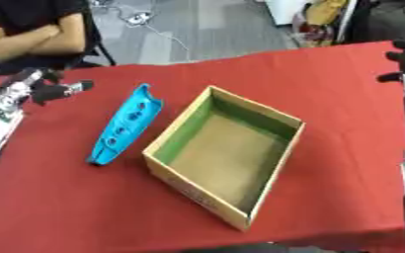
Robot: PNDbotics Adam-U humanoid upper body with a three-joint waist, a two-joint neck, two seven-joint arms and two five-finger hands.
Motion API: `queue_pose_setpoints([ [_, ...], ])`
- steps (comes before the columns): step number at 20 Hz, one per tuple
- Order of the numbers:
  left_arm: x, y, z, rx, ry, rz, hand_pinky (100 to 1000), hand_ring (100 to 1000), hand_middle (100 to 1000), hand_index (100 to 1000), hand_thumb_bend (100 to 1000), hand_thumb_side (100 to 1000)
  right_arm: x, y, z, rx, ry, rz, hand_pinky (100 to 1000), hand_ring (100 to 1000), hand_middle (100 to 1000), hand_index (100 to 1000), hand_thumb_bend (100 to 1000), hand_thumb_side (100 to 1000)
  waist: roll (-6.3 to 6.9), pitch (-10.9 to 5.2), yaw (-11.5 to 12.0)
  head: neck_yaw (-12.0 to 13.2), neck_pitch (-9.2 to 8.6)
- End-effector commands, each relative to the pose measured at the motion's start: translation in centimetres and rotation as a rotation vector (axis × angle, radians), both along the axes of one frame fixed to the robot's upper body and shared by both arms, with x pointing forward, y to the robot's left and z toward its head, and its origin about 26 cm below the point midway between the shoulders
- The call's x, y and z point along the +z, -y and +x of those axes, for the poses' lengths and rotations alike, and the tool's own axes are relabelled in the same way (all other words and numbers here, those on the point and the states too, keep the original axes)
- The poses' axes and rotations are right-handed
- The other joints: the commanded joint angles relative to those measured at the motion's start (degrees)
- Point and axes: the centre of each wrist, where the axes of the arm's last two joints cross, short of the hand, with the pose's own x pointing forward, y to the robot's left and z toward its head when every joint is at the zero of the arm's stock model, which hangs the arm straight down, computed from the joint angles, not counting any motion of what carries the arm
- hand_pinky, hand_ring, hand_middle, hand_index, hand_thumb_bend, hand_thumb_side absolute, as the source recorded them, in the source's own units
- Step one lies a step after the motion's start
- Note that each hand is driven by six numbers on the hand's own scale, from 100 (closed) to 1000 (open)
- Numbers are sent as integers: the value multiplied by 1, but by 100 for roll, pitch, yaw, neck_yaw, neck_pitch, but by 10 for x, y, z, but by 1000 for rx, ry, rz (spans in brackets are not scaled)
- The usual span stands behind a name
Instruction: Pick up objects on the table and place them in the box.
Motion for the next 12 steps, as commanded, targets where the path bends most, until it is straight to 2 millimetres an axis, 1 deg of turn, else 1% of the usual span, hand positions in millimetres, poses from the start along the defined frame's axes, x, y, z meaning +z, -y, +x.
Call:
queue_pose_setpoints([
  [1, 6, 3, 8, -11, 19, 8, 572, 718, 816, 870, 967, 723, 9, 2, 0, 5, 23, -13, 592, 810, 826, 1000, 447, 950, -27, -47, -10, 83, -7],
  [2, 5, 5, 9, -19, 18, 10, 575, 719, 816, 870, 891, 720, 9, 2, 1, 5, 23, -13, 592, 810, 826, 1000, 451, 952, -28, -45, -11, 89, -7],
  [12, 4, 26, 15, -129, -16, 56, 598, 723, 814, 873, 897, 723, 9, 1, 1, 12, 23, -12, 592, 810, 826, 1000, 452, 952, -24, -42, -20, 132, -7],
])
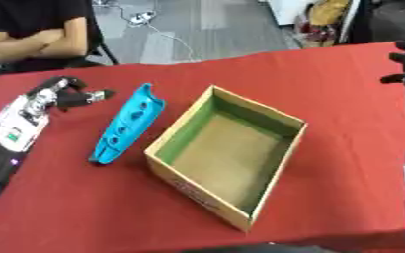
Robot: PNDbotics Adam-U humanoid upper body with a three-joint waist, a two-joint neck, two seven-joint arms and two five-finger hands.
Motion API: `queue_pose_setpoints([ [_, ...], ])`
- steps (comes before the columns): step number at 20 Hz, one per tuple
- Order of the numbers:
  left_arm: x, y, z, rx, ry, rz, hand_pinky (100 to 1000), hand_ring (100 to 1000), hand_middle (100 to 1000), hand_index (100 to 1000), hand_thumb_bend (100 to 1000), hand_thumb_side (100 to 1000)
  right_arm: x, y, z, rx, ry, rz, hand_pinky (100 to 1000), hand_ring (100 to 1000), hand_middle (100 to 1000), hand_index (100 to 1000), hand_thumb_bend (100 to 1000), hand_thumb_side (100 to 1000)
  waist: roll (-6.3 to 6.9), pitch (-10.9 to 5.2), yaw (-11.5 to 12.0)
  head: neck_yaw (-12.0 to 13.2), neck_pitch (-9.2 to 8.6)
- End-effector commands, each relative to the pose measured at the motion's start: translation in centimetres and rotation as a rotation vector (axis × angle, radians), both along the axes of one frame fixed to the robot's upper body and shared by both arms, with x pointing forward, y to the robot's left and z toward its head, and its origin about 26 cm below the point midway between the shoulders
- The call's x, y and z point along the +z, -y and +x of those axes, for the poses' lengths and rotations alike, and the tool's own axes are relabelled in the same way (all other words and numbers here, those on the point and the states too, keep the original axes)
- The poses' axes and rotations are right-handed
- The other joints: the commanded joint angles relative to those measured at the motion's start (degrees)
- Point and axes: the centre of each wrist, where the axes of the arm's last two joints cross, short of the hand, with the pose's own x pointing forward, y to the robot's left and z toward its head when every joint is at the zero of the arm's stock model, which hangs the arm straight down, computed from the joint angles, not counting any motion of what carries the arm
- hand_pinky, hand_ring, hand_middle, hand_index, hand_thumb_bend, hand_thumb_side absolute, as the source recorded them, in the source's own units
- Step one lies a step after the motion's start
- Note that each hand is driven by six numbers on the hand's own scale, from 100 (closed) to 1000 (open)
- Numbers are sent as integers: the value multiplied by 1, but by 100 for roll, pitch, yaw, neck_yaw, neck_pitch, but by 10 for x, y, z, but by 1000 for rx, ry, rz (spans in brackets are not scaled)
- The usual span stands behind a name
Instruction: Pick up objects on the table and place them in the box.
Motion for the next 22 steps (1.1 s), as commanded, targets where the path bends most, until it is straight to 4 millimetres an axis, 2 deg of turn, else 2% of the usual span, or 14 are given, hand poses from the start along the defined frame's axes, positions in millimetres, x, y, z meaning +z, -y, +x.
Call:
queue_pose_setpoints([
  [1, 16, 5, 5, -45, 23, 25, 600, 723, 810, 872, 899, 723, 9, 1, 1, 10, 26, -13, 592, 810, 826, 1000, 452, 952, -19, -45, -6, 63, -7],
  [7, 18, 17, 5, -119, 2, 33, 610, 724, 809, 874, 912, 723, 9, 0, 1, 13, 26, -13, 592, 810, 826, 1000, 452, 951, -16, -39, -9, 85, -7],
  [8, 18, 18, 4, -129, -2, 34, 611, 724, 809, 874, 1000, 710, 9, 0, 1, 13, 26, -13, 592, 810, 826, 1000, 452, 952, -16, -39, -9, 87, -7],
  [9, 18, 20, 4, -140, -7, 36, 614, 724, 809, 875, 914, 723, 10, 0, 1, 14, 26, -13, 592, 810, 826, 1000, 452, 952, -15, -39, -11, 88, -7],
  [22, 10, 31, 0, -223, -71, 28, 619, 724, 802, 869, 917, 726, 11, 0, 2, 15, 30, -14, 592, 810, 826, 1000, 452, 953, -14, -30, -26, 103, -7],
])
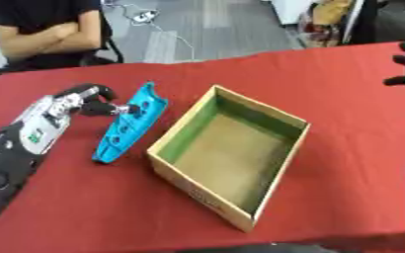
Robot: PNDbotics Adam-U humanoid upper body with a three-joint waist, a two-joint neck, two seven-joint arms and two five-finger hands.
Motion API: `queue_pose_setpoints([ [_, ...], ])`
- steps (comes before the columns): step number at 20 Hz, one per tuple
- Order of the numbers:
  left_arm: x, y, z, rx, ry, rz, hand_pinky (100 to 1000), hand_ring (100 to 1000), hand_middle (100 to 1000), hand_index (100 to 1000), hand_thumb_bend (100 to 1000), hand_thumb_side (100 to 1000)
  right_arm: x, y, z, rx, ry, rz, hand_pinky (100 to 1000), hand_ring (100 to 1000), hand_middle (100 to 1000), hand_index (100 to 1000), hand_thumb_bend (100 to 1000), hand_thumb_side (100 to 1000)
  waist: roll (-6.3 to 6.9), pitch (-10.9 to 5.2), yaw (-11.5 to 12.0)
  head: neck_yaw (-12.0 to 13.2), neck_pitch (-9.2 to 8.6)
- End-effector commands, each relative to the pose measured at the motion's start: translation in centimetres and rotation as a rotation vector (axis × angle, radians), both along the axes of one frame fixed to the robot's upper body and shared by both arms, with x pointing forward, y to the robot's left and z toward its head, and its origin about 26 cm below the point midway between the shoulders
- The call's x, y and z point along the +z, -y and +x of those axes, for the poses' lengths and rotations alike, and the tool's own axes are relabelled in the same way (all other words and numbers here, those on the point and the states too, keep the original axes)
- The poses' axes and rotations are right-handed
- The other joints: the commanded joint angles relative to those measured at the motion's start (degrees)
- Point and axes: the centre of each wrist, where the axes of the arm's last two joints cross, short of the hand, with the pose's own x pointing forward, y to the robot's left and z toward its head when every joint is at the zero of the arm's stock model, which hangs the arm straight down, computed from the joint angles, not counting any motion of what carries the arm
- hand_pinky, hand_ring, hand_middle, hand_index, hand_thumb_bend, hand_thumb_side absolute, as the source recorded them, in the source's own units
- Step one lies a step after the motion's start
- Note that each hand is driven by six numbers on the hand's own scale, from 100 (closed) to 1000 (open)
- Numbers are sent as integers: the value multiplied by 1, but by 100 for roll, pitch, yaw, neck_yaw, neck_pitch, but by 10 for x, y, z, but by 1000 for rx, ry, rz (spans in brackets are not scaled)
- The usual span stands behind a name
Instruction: Pick up objects on the table and place them in the box.
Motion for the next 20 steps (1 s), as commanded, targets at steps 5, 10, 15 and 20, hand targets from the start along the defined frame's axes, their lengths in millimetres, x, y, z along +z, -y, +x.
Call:
queue_pose_setpoints([
  [5, 3, 2, 1, -29, -24, 13, 631, 728, 800, 870, 925, 726, 12, 1, 2, 6, 32, -9, 593, 810, 826, 1000, 452, 954, -20, -40, -15, 44, -7],
  [10, -9, 7, 2, -66, -85, 36, 638, 730, 799, 871, 928, 725, 12, 0, 2, 8, 35, -8, 593, 810, 826, 1000, 452, 954, -21, -27, -28, 58, -7],
  [15, -20, 9, 2, -88, -136, 56, 647, 729, 788, 868, 931, 724, 13, 0, 2, 10, 36, -8, 593, 810, 826, 1000, 452, 956, -21, -25, -34, 60, -7],
  [20, -35, 11, 1, -88, -186, 66, 647, 713, 754, 852, 910, 709, 13, -1, 2, 11, 38, -8, 593, 810, 826, 1000, 452, 956, -26, -16, -40, 75, -7],
])
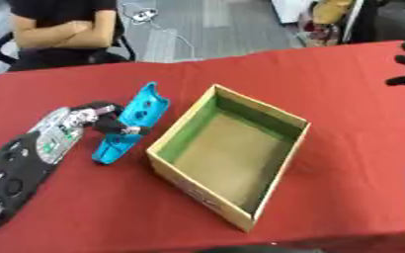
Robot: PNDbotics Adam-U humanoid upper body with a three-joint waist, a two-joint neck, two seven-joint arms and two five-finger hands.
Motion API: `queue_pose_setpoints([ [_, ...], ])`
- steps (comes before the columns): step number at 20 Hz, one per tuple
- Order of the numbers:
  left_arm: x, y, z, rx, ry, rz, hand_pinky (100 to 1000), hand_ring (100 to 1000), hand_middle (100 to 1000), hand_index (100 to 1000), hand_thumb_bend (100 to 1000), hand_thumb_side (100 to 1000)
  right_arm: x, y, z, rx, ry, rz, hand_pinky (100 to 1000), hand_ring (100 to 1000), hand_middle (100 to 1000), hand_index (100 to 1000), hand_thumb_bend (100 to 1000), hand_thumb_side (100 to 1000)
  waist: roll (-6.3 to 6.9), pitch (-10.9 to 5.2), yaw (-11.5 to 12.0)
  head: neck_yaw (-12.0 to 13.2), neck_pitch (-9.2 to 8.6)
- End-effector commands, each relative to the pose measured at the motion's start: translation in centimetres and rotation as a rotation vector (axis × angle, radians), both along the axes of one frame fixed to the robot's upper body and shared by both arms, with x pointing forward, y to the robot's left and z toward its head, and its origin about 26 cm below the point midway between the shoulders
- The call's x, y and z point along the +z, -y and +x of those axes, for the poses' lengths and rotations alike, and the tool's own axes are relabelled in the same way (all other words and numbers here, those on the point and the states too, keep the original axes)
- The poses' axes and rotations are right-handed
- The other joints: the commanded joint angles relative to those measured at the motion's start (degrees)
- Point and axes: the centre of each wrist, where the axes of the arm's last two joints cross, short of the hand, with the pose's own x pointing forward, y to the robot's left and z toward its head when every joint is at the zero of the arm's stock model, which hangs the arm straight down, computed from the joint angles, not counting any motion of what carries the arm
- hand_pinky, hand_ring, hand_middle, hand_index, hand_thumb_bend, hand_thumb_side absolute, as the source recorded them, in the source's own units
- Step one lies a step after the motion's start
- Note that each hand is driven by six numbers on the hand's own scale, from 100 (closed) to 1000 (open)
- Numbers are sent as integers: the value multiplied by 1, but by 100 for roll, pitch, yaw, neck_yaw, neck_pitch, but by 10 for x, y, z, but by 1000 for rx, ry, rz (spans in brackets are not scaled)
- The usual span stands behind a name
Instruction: Pick up objects on the table and place them in the box.
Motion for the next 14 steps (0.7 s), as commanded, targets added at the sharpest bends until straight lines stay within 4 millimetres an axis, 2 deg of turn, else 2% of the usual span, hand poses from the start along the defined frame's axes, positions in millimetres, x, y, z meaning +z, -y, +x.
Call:
queue_pose_setpoints([
  [1, -8, 0, 1, 0, -35, 15, 647, 709, 748, 848, 908, 708, 12, 0, 1, 9, 33, -9, 593, 810, 826, 1000, 452, 956, -28, -34, -7, 52, -7],
  [3, -13, 2, 1, 1, -31, 39, 608, 616, 629, 777, 852, 686, 12, 0, 2, 10, 33, -8, 593, 810, 826, 1000, 452, 955, -32, -28, -11, 59, -7],
  [4, -13, 3, 2, 7, -12, 63, 555, 542, 563, 727, 785, 671, 12, -1, 2, 11, 34, -8, 593, 810, 826, 1000, 452, 955, -33, -25, -13, 65, -7],
  [5, -13, 4, 3, 14, 14, 92, 465, 457, 487, 663, 701, 651, 12, -1, 2, 12, 34, -7, 593, 810, 826, 1000, 452, 955, -34, -23, -14, 71, -7],
  [7, -12, 6, 4, 45, 105, 183, 226, 227, 301, 513, 428, 672, 12, -1, 2, 13, 35, -7, 593, 810, 826, 1000, 452, 955, -37, -19, -18, 79, -7],
  [8, -10, 8, 5, 62, 159, 232, 168, 169, 255, 473, 351, 685, 12, -1, 2, 14, 36, -6, 593, 810, 826, 1000, 452, 955, -38, -16, -19, 82, -7],
  [9, -11, 9, 5, 74, 205, 273, 100, 100, 176, 402, 217, 701, 13, -1, 2, 14, 36, -6, 593, 810, 826, 1000, 452, 955, -39, -14, -20, 84, -7],
  [10, -9, 10, 6, 85, 258, 315, 100, 100, 111, 363, 146, 718, 13, -2, 2, 14, 37, -5, 593, 810, 826, 1000, 452, 955, -40, -12, -20, 86, -7],
  [11, -9, 11, 7, 91, 303, 351, 100, 100, 100, 353, 102, 740, 13, -2, 2, 14, 37, -5, 593, 810, 826, 1000, 452, 955, -41, -10, -20, 87, -7],
  [12, -8, 11, 7, 94, 345, 381, 100, 100, 100, 320, 100, 809, 13, -2, 2, 14, 37, -5, 593, 810, 826, 1000, 452, 955, -42, -7, -20, 88, -7],
  [14, -9, 11, 8, 94, 403, 421, 100, 100, 100, 284, 100, 822, 13, -2, 2, 14, 37, -4, 593, 810, 826, 1000, 452, 954, -45, -1, -17, 90, -7],
])
